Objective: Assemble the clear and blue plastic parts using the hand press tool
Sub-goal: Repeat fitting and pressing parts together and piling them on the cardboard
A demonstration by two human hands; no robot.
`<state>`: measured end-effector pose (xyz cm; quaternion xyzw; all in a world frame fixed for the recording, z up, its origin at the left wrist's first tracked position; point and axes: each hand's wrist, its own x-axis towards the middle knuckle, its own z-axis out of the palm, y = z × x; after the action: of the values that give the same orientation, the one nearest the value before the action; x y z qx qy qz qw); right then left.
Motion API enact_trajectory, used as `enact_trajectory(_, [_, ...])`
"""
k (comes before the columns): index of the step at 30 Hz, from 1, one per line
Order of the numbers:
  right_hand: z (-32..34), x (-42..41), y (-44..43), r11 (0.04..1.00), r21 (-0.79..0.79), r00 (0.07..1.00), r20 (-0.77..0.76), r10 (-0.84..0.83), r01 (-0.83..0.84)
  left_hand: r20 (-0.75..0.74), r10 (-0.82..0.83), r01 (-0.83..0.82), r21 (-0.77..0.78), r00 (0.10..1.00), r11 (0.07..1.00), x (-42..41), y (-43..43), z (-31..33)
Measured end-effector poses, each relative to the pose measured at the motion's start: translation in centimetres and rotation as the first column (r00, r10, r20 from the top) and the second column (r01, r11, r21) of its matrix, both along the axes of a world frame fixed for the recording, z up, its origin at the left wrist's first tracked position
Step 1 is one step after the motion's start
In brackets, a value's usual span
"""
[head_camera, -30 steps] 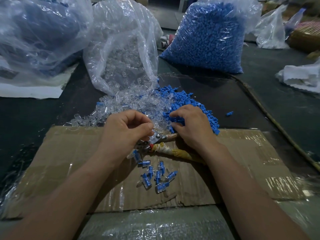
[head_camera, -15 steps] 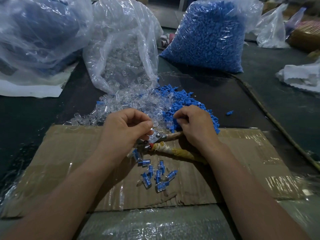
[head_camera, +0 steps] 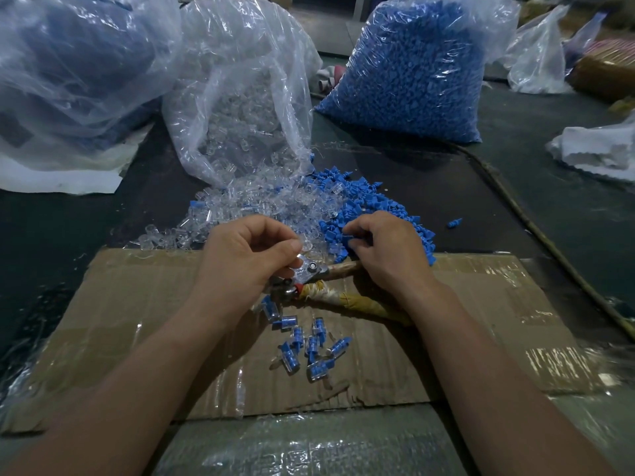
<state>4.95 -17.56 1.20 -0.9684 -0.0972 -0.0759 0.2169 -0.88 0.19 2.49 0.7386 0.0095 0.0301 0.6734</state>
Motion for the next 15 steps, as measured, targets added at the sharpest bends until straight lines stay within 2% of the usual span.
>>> enact_trajectory(8, [0.8, -0.7, 0.1, 0.983, 0.184, 0.996, 0.090, -0.017, 0.001, 0.000, 0.006, -0.006, -0.009, 1.000, 1.000, 0.0, 0.0, 0.1])
enact_trajectory(11, [1.5, -1.5, 0.4, 0.928, 0.373, 0.992, 0.124, -0.022, -0.026, 0.019, 0.020, -0.019, -0.033, 1.000, 0.999, 0.1, -0.1, 0.0])
enact_trajectory(15, [2.2, -3.3, 1.7, 0.834, 0.519, 0.976, 0.199, 0.092, -0.184, 0.030, 0.017, -0.017, -0.014, 0.999, 1.000, 0.1, -0.1, 0.1])
